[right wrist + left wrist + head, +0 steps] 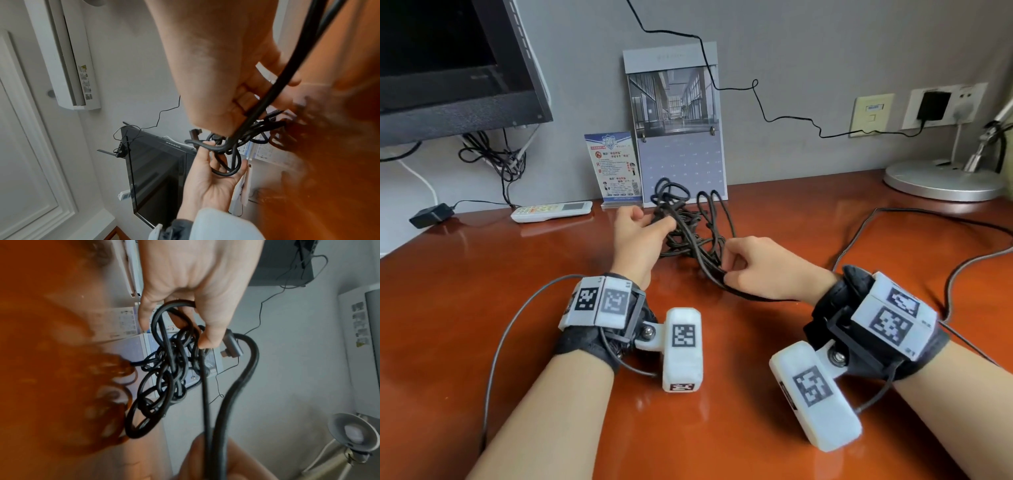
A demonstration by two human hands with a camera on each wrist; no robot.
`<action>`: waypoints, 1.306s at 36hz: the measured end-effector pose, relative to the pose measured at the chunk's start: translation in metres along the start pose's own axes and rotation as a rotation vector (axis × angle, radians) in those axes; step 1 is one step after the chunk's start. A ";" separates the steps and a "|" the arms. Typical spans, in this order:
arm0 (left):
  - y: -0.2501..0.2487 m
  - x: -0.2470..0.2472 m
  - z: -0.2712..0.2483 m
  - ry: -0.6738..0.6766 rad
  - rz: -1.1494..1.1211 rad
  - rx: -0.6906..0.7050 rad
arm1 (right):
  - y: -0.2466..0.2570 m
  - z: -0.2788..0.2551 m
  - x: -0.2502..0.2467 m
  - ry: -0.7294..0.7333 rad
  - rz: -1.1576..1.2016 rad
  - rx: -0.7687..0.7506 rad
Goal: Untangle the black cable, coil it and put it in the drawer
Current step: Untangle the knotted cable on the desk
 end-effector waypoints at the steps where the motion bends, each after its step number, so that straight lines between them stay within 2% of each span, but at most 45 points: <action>1: 0.001 -0.004 0.001 -0.018 -0.005 -0.006 | -0.001 -0.001 0.000 0.010 0.004 0.019; 6: 0.003 -0.007 0.006 0.000 -0.048 -0.014 | -0.004 -0.001 -0.007 -0.022 0.019 0.047; 9: 0.004 -0.005 0.008 0.018 -0.062 -0.012 | 0.003 -0.001 -0.012 -0.086 0.047 -0.010; 11: 0.005 -0.006 0.009 0.013 -0.082 -0.018 | 0.009 0.000 -0.011 -0.070 0.014 -0.056; 14: 0.005 -0.006 0.007 0.011 -0.095 -0.019 | 0.009 0.000 -0.017 -0.055 -0.040 -0.043; 18: -0.001 -0.007 0.003 -0.007 -0.096 0.034 | 0.017 -0.004 -0.025 0.005 -0.220 -0.057; 22: -0.004 -0.003 0.000 0.007 -0.041 0.066 | 0.031 -0.007 -0.034 -0.006 -0.378 -0.125; 27: -0.008 0.006 -0.004 0.037 0.015 0.101 | 0.023 -0.009 -0.034 0.098 -0.313 -0.114; 31: -0.012 -0.008 -0.001 -0.033 0.064 0.118 | 0.010 -0.017 -0.032 0.186 -0.313 -0.025; 33: -0.012 -0.017 0.003 -0.046 0.093 0.117 | 0.007 -0.017 -0.042 0.109 -0.314 0.009; 37: -0.013 -0.021 0.004 -0.040 0.138 0.120 | -0.002 -0.017 -0.084 -0.237 -0.388 0.048; 41: -0.010 -0.019 0.006 -0.039 0.161 0.100 | -0.031 -0.036 -0.122 -0.522 -0.456 0.192; 44: -0.010 -0.020 0.006 -0.038 0.144 0.093 | -0.046 -0.042 -0.128 -0.542 -0.495 0.260; 45: -0.010 -0.020 0.005 -0.036 0.142 0.094 | -0.045 -0.040 -0.126 -0.526 -0.493 0.243; 47: -0.011 -0.018 0.002 -0.029 0.137 0.091 | -0.030 -0.030 -0.115 -0.490 -0.415 0.107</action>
Point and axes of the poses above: each hand's wrist, its own z-axis towards the middle knuckle, its own x-axis out of the palm, y = z × x, the point moved 10 cm from there along z, towards the middle knuckle, and after that the axes turned 13 degrees about -x, right-handed, at the moved point
